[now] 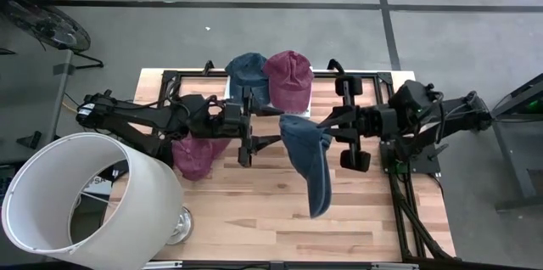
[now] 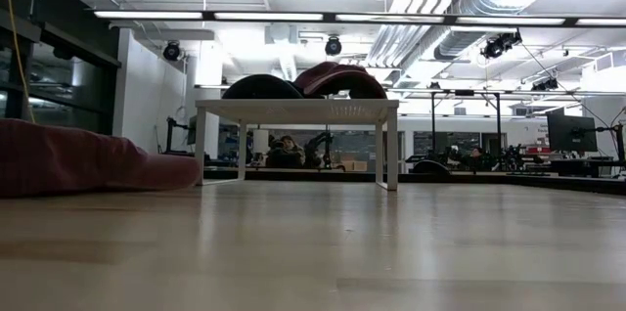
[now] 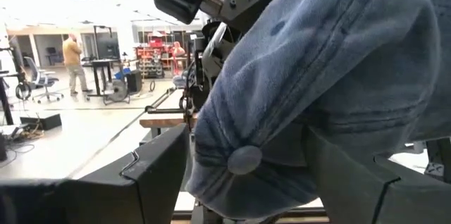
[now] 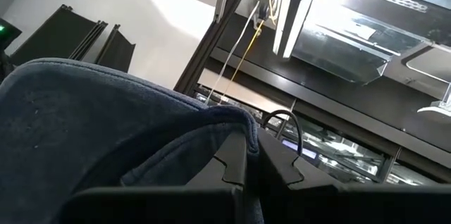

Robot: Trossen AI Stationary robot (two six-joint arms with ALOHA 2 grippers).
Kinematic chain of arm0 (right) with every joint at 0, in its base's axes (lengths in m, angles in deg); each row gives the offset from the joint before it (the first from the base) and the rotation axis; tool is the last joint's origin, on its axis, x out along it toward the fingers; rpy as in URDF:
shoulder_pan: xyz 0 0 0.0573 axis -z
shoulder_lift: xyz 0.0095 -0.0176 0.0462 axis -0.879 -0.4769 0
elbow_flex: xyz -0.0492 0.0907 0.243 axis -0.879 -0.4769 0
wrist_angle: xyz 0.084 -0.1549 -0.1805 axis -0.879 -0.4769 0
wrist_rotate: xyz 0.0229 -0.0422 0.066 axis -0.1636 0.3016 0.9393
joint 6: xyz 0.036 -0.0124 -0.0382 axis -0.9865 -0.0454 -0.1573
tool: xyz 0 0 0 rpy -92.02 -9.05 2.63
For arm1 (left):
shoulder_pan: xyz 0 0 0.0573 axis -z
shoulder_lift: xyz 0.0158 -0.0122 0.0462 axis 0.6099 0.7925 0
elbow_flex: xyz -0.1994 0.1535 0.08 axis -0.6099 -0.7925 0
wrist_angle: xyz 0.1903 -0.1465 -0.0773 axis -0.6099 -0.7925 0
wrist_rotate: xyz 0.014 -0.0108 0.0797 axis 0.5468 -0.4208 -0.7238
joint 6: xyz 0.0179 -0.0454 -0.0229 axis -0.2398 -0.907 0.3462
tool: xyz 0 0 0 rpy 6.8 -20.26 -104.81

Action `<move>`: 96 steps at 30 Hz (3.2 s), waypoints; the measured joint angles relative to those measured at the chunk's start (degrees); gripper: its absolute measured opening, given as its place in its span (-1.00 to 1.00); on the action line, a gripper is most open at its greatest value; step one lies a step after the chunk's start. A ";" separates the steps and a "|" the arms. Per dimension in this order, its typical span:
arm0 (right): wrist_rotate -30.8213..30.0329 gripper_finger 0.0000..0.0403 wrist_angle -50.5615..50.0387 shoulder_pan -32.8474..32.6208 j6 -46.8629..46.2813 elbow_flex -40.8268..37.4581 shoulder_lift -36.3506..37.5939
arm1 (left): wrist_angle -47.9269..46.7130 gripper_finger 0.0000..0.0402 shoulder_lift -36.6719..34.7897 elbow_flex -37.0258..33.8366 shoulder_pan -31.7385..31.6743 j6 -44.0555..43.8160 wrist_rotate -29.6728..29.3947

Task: Pick & Place hat
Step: Stack the black cap on top of the black cap on the shelf

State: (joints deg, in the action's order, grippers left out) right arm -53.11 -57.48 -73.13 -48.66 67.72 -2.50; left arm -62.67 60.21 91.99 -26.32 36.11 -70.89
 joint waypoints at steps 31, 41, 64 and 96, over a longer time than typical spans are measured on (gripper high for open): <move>0.90 -0.99 -0.07 0.76 -0.94 0.00 -1.22 | 1.08 -0.87 1.89 0.02 0.00 -0.35 -1.09; -5.81 -0.81 0.23 0.74 -7.91 0.00 -1.18 | 0.79 -0.92 1.89 0.02 0.00 -0.11 -0.68; -23.20 0.03 -11.42 0.74 -16.46 0.00 6.69 | -7.90 -0.92 -1.52 0.02 -0.07 0.42 -10.95; -26.02 0.02 -30.01 0.69 -23.88 0.00 8.04 | -59.20 -0.92 3.33 24.76 -16.76 -7.40 -13.89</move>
State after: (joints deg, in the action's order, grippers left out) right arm -79.12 -87.49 -72.44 -72.54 67.72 5.54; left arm -121.87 63.54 116.75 -43.08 28.71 -84.78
